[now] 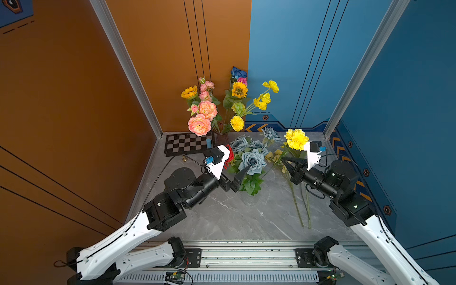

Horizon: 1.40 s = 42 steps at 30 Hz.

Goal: Pick out yellow flowers from the vase
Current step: Pick up the flower from the vase.

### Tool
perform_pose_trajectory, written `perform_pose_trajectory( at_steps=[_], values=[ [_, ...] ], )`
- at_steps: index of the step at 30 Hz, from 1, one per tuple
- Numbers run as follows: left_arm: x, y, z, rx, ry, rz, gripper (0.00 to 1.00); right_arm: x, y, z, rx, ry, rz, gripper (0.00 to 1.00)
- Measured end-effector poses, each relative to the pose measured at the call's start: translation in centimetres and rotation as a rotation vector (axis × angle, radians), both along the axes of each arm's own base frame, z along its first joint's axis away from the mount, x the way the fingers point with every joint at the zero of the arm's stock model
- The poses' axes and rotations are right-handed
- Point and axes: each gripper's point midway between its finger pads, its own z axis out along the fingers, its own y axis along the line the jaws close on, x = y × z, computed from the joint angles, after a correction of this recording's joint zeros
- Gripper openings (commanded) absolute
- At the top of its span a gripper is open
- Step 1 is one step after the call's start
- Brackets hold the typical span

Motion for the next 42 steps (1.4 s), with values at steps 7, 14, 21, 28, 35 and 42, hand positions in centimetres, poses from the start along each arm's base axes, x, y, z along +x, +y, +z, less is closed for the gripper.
perform_pose_trajectory(
  at_steps=[7, 14, 21, 28, 35, 42],
  values=[
    [-0.2, -0.1, 0.0, 0.013, -0.013, -0.005, 0.98, -0.4, -2.1, 3.9, -0.027, -0.048, -0.061, 0.00],
    [-0.2, -0.1, 0.0, 0.013, -0.013, -0.005, 0.98, -1.2, -4.7, 8.0, -0.062, -0.098, -0.141, 0.00],
    [-0.3, -0.1, 0.1, 0.019, -0.023, -0.009, 0.98, -0.8, -5.8, 8.1, -0.096, -0.062, -0.182, 0.00],
    [-1.9, -1.5, 0.1, 0.031, -0.041, -0.116, 0.98, -0.3, -5.4, 7.7, -0.099, -0.010, -0.162, 0.00],
    [-3.4, -4.9, -0.5, 0.078, -0.040, -0.257, 0.98, -1.7, -4.1, 11.4, -0.004, -0.029, -0.070, 0.00],
    [-2.7, -8.2, -0.4, 0.106, -0.011, -0.304, 0.98, -4.0, -2.8, 14.5, 0.087, -0.053, 0.039, 0.00]
  ],
)
